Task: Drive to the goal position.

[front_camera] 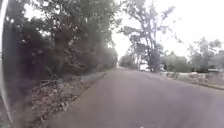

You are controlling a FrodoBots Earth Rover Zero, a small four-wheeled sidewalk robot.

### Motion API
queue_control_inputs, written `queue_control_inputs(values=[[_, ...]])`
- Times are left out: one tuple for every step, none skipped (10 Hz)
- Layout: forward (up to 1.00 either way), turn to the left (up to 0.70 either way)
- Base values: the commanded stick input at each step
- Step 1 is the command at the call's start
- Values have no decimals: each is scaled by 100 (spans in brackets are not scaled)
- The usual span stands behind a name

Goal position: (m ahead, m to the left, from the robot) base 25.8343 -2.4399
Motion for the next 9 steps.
queue_control_inputs(values=[[70, 1], [70, 1], [70, 1], [70, 1], [70, -13], [70, -28], [70, -33], [70, -34], [70, -28]])
